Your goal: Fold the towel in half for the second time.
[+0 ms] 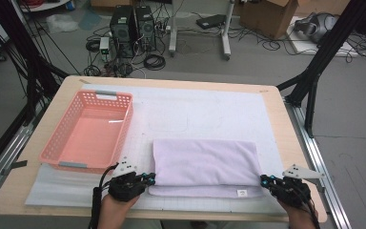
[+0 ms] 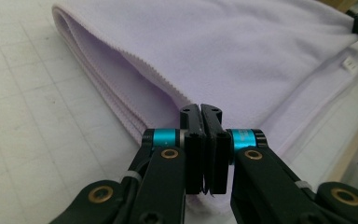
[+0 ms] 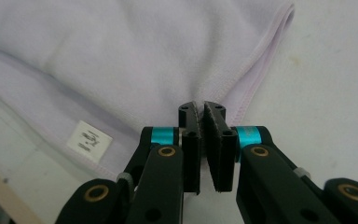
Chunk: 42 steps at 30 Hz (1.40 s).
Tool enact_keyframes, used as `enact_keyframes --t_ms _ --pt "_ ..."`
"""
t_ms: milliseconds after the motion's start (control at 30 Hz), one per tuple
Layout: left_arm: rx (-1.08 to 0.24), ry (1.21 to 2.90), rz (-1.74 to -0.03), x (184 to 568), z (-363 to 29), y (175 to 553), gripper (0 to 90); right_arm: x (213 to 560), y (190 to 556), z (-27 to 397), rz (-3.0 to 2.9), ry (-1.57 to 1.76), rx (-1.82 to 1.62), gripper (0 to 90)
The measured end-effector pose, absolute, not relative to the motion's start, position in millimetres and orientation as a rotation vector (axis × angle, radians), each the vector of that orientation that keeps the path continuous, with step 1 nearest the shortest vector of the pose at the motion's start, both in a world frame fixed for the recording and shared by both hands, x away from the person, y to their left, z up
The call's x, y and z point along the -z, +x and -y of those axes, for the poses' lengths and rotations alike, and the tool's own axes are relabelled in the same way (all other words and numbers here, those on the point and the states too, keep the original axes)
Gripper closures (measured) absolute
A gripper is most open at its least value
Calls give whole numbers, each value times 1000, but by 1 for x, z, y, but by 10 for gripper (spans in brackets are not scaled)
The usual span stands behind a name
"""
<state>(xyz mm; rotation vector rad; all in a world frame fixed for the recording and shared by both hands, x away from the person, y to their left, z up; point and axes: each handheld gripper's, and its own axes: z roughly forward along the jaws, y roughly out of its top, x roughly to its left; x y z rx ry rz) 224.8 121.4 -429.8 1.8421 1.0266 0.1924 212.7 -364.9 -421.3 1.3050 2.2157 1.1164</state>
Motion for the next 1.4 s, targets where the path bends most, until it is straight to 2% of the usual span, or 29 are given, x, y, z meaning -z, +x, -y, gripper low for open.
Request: enact_keyframes --t_ms 200,333,533,567,600,633,733,1033,1133,1233,1400 --pt "-138 1751 -1018 418 -139 218 879 401 200 371 -2185 1290 -1204 852" --pt "-121 1758 -1010 418 -143 209 879 394 190 369 -2204 1275 -1203 852" --pt "-124 1803 -1024 427 -140 203 861 408 181 367 -2266 1301 -1109 833" --pt "-138 1799 -1035 428 -139 204 787 413 183 366 -2287 1324 -1083 767" --pt "-161 1793 -1042 427 -138 205 672 415 184 366 -2286 1339 -1051 672" --pt "-188 1783 -1036 425 -138 206 610 416 185 367 -2258 1369 -1035 633" --pt "-232 1753 -1012 418 -135 214 538 409 189 371 -2165 1381 -1093 583" --pt "-288 1744 -1025 416 -107 251 529 406 230 357 -2096 1340 -1162 585" --pt "-296 1751 -1034 417 -105 265 534 410 243 350 -2122 1312 -1162 611" --pt "-297 1758 -1073 420 -104 281 602 413 262 342 -2131 1317 -1168 664" --pt "-302 1761 -1115 424 -100 298 613 423 299 326 -2154 1337 -1175 700"
